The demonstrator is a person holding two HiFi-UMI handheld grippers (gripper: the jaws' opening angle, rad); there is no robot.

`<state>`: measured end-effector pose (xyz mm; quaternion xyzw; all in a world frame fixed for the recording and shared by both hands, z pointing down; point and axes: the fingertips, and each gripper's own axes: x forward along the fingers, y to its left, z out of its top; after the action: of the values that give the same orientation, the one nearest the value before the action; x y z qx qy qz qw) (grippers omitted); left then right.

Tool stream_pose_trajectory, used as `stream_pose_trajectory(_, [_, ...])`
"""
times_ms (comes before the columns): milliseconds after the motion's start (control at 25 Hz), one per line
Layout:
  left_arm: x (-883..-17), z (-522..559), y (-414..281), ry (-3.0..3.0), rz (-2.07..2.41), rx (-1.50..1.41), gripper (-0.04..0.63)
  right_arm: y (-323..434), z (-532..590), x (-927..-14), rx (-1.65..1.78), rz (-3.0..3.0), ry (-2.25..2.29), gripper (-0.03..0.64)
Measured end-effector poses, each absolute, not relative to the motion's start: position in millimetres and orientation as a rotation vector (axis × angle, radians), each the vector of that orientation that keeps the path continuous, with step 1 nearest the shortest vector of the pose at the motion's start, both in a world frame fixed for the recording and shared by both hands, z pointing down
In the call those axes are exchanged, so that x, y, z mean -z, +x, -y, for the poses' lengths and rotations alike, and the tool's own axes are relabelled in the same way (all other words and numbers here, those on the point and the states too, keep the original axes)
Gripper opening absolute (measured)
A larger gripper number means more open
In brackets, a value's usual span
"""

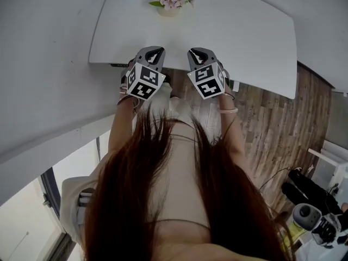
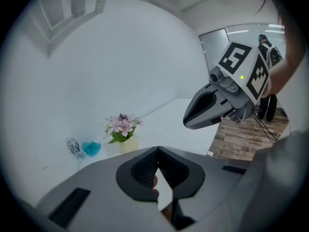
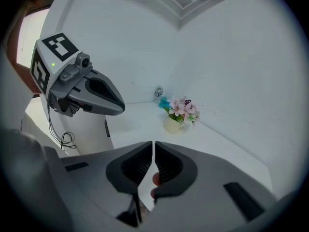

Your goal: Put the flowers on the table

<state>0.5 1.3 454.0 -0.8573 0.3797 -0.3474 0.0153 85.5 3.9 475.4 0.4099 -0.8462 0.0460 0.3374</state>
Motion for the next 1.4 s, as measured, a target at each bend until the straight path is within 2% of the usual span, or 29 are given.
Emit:
stream_pose_trajectory(600, [-421, 11, -10, -2.674, -1.151, 0.975, 0.003, 74, 7, -442, -0.168, 2.242, 1.175, 0.023])
stream_pose_trajectory(1400, [-397, 28, -73, -2.753, -1.129, 0.883, 0.003, 17, 16, -406, -0.147, 2.188, 1.289, 0.023])
